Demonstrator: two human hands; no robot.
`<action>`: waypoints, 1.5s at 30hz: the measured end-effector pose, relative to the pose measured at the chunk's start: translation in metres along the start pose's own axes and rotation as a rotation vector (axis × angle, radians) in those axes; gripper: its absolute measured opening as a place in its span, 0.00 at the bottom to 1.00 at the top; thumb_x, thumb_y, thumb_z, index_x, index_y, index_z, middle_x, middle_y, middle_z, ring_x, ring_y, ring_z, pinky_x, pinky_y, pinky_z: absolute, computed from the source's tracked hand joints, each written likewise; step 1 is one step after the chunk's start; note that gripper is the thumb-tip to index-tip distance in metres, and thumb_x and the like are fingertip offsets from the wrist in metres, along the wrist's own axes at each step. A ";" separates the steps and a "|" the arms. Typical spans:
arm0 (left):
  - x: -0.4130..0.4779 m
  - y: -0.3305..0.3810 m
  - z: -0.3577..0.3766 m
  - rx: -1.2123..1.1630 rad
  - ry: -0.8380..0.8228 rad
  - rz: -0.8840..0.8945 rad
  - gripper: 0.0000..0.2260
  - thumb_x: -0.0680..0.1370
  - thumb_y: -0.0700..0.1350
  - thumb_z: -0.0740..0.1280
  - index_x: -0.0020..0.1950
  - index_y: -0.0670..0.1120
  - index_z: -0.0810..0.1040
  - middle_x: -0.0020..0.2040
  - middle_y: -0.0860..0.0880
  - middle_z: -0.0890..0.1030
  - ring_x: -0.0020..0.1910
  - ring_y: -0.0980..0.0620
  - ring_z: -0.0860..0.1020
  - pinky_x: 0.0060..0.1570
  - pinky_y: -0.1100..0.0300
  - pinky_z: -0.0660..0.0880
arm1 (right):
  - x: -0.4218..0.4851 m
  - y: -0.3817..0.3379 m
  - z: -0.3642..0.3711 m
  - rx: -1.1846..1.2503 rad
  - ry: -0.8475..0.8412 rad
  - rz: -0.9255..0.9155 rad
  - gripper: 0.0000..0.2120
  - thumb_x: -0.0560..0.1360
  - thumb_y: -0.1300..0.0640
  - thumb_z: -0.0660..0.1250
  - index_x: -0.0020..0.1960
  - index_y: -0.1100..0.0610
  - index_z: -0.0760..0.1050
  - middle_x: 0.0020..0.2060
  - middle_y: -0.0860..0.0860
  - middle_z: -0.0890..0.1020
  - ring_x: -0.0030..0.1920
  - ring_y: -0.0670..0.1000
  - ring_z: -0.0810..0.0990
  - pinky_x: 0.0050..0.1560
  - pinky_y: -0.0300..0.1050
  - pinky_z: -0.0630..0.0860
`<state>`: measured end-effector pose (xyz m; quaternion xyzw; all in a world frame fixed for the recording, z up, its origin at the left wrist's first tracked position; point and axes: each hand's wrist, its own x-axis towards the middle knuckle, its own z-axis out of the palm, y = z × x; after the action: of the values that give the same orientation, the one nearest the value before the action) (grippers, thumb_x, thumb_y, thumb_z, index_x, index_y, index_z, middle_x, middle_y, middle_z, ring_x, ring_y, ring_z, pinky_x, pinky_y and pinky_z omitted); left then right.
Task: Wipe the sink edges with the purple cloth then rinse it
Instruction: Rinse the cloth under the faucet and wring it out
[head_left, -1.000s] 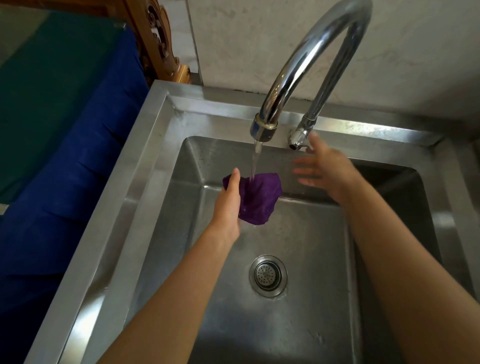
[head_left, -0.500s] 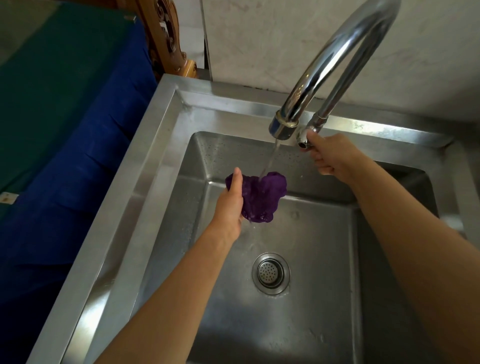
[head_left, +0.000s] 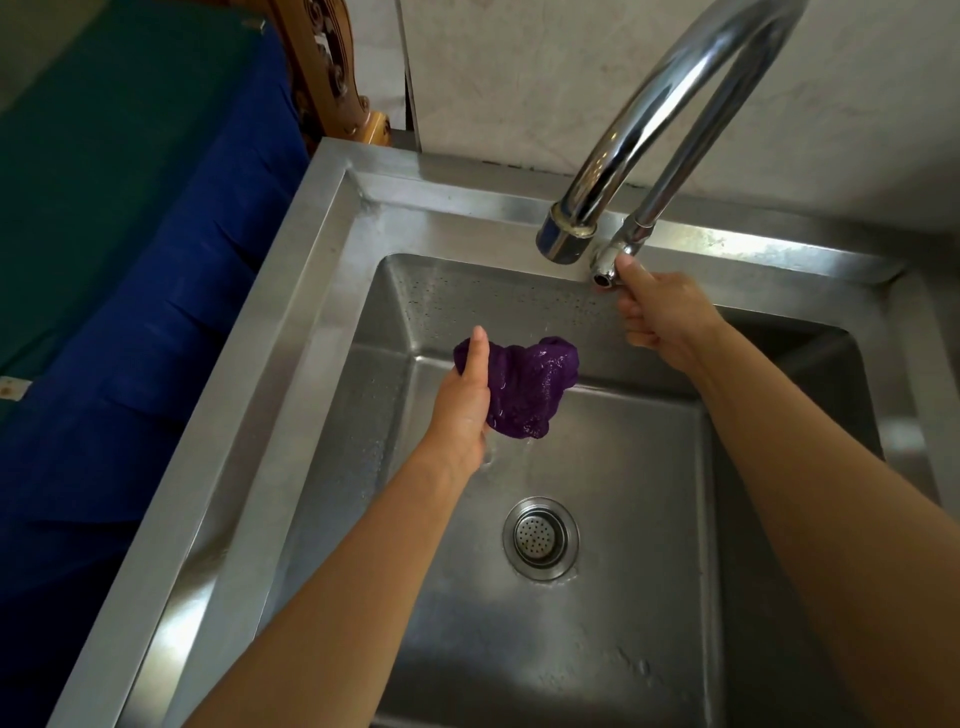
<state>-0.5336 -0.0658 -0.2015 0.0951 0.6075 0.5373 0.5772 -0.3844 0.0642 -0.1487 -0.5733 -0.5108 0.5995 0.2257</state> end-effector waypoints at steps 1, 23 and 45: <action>0.000 0.000 0.000 -0.006 -0.003 0.002 0.21 0.74 0.63 0.60 0.49 0.48 0.79 0.48 0.49 0.84 0.49 0.51 0.82 0.50 0.55 0.78 | 0.001 0.002 -0.001 0.028 -0.020 -0.006 0.18 0.79 0.45 0.56 0.44 0.59 0.75 0.26 0.49 0.63 0.26 0.45 0.59 0.26 0.39 0.57; 0.002 -0.001 0.005 0.193 0.002 0.076 0.18 0.74 0.65 0.59 0.46 0.52 0.78 0.48 0.51 0.83 0.49 0.53 0.81 0.52 0.52 0.77 | -0.065 0.064 0.039 0.232 -0.219 0.042 0.13 0.73 0.40 0.62 0.55 0.42 0.73 0.52 0.49 0.80 0.47 0.46 0.83 0.38 0.41 0.80; -0.029 -0.017 0.013 -0.515 -0.540 -0.253 0.22 0.72 0.50 0.58 0.66 0.48 0.71 0.56 0.39 0.80 0.55 0.39 0.79 0.54 0.35 0.72 | -0.129 0.053 0.014 0.194 -0.243 -0.272 0.12 0.74 0.70 0.63 0.55 0.58 0.73 0.45 0.50 0.78 0.43 0.42 0.77 0.41 0.35 0.77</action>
<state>-0.5050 -0.0868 -0.1935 0.0096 0.2861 0.5521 0.7831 -0.3493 -0.0711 -0.1387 -0.3982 -0.5470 0.6744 0.2956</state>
